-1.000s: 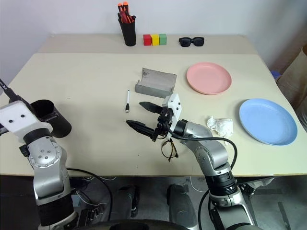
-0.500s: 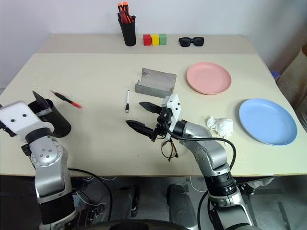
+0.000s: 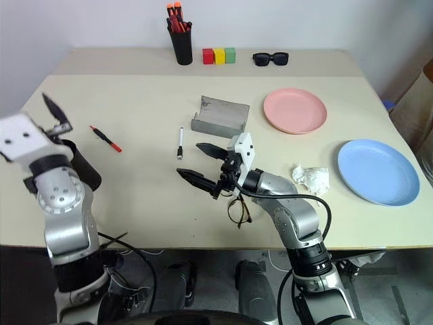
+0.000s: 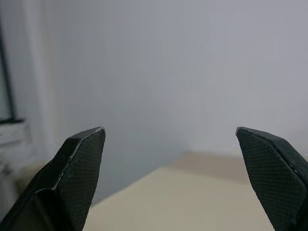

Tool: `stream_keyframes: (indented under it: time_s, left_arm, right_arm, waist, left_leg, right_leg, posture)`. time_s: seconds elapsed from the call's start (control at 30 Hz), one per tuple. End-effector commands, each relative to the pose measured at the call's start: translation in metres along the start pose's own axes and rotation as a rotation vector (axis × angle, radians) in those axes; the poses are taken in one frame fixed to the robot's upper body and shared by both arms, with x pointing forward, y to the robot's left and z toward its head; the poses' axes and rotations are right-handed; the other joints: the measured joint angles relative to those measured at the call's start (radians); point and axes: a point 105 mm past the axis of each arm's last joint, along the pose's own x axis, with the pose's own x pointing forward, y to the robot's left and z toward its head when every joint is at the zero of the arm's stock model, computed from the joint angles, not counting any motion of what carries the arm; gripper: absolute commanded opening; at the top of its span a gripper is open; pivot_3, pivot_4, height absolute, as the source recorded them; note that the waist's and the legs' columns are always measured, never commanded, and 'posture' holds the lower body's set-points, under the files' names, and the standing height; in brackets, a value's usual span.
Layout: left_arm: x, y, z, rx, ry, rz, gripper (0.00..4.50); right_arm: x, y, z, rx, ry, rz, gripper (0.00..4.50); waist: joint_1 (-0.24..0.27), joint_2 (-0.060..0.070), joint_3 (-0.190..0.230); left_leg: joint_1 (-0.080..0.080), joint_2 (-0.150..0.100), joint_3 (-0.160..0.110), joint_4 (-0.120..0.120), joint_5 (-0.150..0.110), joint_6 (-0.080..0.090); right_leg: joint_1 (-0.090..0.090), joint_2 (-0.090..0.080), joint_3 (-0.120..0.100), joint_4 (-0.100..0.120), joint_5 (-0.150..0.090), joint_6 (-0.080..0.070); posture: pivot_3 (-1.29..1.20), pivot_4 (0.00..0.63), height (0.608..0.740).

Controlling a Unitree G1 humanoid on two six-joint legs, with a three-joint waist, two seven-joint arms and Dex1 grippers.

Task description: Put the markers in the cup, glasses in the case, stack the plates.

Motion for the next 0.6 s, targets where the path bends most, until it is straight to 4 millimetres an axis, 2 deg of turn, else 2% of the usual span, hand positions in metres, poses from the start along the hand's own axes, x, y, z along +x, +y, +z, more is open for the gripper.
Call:
stream_keyframes:
  time_s: [0.03, 0.1, 0.17, 0.23, 0.33, 0.4, 0.6]
  left_arm:
    - [0.004, -0.038, -0.013, -0.057, 0.155, -0.144, 4.47]
    - [0.0, -0.055, -0.042, -0.057, 0.367, -0.177, 4.47]
    - [-0.009, -0.059, -0.068, -0.075, 0.576, -0.114, 4.47]
    - [-0.014, -0.058, -0.084, -0.039, 0.712, -0.019, 4.47]
    - [-0.018, -0.057, -0.104, 0.059, 0.87, 0.035, 4.47]
    - [-0.022, -0.058, -0.117, 0.031, 0.967, 0.055, 4.47]
    - [-0.015, -0.054, -0.139, -0.012, 1.073, 0.134, 4.47]
  right_arm:
    - [0.004, 0.003, 0.011, -0.035, -0.04, 0.011, 4.5]
    - [0.004, 0.001, 0.01, -0.037, -0.038, 0.004, 4.5]
    - [0.004, 0.0, 0.009, -0.041, -0.03, -0.004, 4.5]
    - [0.003, -0.002, 0.005, -0.057, -0.006, -0.022, 4.5]
    - [0.001, -0.006, 0.0, -0.077, 0.03, -0.051, 4.5]
    - [0.0, -0.008, -0.004, -0.088, 0.049, -0.067, 4.5]
    - [-0.004, -0.009, -0.007, -0.091, 0.057, -0.1, 4.5]
  waist:
    - [0.0, 0.0, 0.0]
    - [-0.001, 0.0, 0.0]
    - [-0.005, 0.0, 0.0]
    - [-0.007, -0.001, 0.001]
    - [-0.008, -0.003, 0.002]
    - [-0.006, -0.003, 0.002]
    - [-0.002, -0.003, 0.002]
  left_leg:
    - [0.0, 0.0, 0.0, 0.0, 0.0, 0.0]
    - [0.0, 0.0, 0.0, 0.0, 0.0, 0.0]
    - [0.0, 0.0, 0.0, 0.0, 0.0, 0.0]
    - [0.0, 0.0, -0.001, 0.0, 0.0, 0.0]
    - [-0.001, 0.0, -0.002, -0.001, 0.0, 0.0]
    - [-0.001, 0.0, -0.002, -0.001, 0.0, 0.0]
    - [-0.001, 0.0, -0.002, -0.001, 0.0, 0.0]
  right_leg:
    - [0.0, 0.0, 0.0, 0.0, 0.0, 0.0]
    - [0.0, 0.0, 0.0, 0.0, 0.0, 0.0]
    - [0.0, 0.0, 0.0, 0.0, 0.0, 0.001]
    - [0.0, 0.001, 0.0, 0.0, 0.0, 0.001]
    - [-0.002, 0.002, 0.0, 0.001, 0.0, 0.001]
    - [-0.002, 0.001, 0.0, 0.001, 0.0, 0.001]
    - [-0.002, 0.0, 0.0, 0.001, 0.0, 0.001]
  posture:
    - [0.0, 0.15, 0.74]
    - [0.0, 0.15, 0.74]
    - [0.0, 0.15, 0.74]
    - [0.0, 0.15, 0.74]
    - [0.0, 0.15, 0.74]
    - [0.0, 0.15, 0.74]
    - [0.0, 0.15, 0.74]
